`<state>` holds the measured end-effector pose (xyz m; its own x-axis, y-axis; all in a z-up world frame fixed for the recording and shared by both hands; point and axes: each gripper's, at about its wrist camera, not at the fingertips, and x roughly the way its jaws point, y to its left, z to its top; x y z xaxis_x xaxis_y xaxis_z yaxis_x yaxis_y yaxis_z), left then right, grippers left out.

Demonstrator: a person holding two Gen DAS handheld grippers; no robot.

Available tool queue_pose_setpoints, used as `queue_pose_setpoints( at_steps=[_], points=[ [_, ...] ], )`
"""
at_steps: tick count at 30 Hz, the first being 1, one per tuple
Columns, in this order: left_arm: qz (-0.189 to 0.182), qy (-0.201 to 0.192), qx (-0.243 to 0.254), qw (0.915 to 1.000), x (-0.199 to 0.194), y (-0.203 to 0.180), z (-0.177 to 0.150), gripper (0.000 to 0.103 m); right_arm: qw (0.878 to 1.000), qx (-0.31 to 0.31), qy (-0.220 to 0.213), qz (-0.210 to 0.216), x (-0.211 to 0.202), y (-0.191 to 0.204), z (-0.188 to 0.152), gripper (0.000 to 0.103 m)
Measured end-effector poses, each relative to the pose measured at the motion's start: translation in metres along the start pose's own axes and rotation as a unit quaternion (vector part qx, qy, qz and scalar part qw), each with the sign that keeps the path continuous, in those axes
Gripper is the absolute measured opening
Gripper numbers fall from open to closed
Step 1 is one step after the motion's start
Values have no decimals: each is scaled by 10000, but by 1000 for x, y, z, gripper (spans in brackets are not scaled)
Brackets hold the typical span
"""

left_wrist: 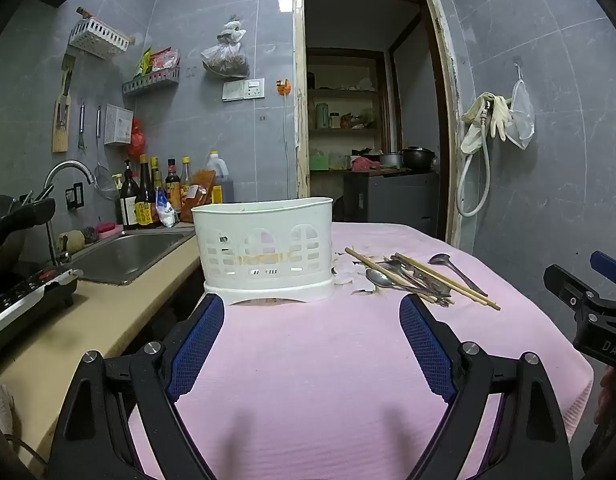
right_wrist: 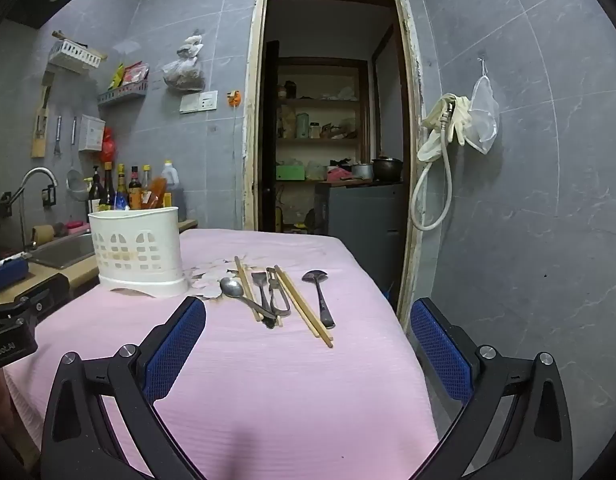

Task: Organize utensils

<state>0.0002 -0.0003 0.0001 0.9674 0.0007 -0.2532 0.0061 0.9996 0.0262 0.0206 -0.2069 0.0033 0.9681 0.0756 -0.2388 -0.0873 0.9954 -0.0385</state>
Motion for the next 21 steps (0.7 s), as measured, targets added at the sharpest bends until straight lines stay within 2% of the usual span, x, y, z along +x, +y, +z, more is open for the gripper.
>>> queue_pose_setpoints(
  at_steps=[21],
  points=[
    [-61,86,-85,9999,7,4,-4,86,10000,14,-11,24,1,3,-4,103]
  ],
)
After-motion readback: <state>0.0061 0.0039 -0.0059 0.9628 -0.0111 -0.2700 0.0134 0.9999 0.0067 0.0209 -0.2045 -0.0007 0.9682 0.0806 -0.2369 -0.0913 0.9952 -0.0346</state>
